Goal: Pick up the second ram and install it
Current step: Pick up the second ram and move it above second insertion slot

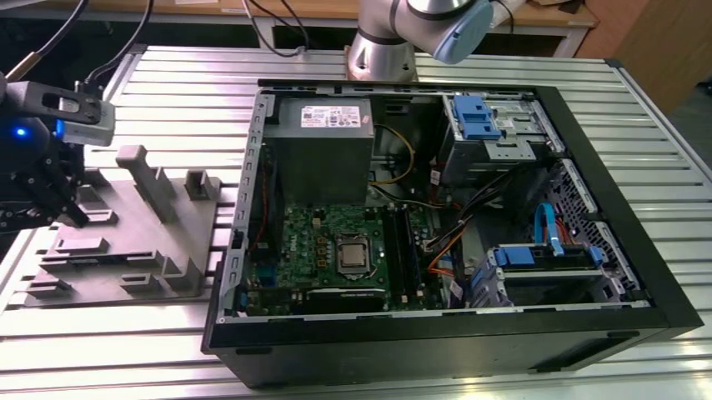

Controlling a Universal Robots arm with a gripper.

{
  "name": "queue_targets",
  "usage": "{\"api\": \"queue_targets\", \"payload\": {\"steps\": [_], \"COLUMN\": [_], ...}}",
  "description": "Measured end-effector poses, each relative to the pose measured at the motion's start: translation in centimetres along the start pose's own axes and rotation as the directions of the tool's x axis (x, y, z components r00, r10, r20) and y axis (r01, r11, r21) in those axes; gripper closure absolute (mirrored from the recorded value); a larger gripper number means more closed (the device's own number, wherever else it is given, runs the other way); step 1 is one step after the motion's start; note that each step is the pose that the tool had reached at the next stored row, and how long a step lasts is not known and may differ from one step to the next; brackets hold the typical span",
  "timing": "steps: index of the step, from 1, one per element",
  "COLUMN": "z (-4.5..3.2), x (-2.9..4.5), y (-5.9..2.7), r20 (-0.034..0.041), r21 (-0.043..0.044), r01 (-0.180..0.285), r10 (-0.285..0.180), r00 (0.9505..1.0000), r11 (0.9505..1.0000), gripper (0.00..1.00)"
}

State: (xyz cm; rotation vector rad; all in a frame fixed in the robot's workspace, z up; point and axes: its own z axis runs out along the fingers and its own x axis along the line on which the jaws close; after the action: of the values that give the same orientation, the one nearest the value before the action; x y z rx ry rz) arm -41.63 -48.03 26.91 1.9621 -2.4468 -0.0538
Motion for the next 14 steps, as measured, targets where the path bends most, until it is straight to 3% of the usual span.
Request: {"api": "queue_targets", "payload": {"steps": [4, 10, 14], "z": [0.31, 0.67, 0.74], "x": [0.01, 0.01, 0.02], "y": [-0.01, -0.02, -0.01], "r20": [-0.0022, -0.0053, -0.0069], "r21": [-0.0015, -0.0037, -0.0041], "r01": [0.072, 0.177, 0.195], "r10": [-0.072, -0.177, -0.195], "r00": [0.9974, 0.9842, 0.9807], "r11": [0.9974, 0.9842, 0.9807], "gripper": [0.90, 0.90, 0.90]}}
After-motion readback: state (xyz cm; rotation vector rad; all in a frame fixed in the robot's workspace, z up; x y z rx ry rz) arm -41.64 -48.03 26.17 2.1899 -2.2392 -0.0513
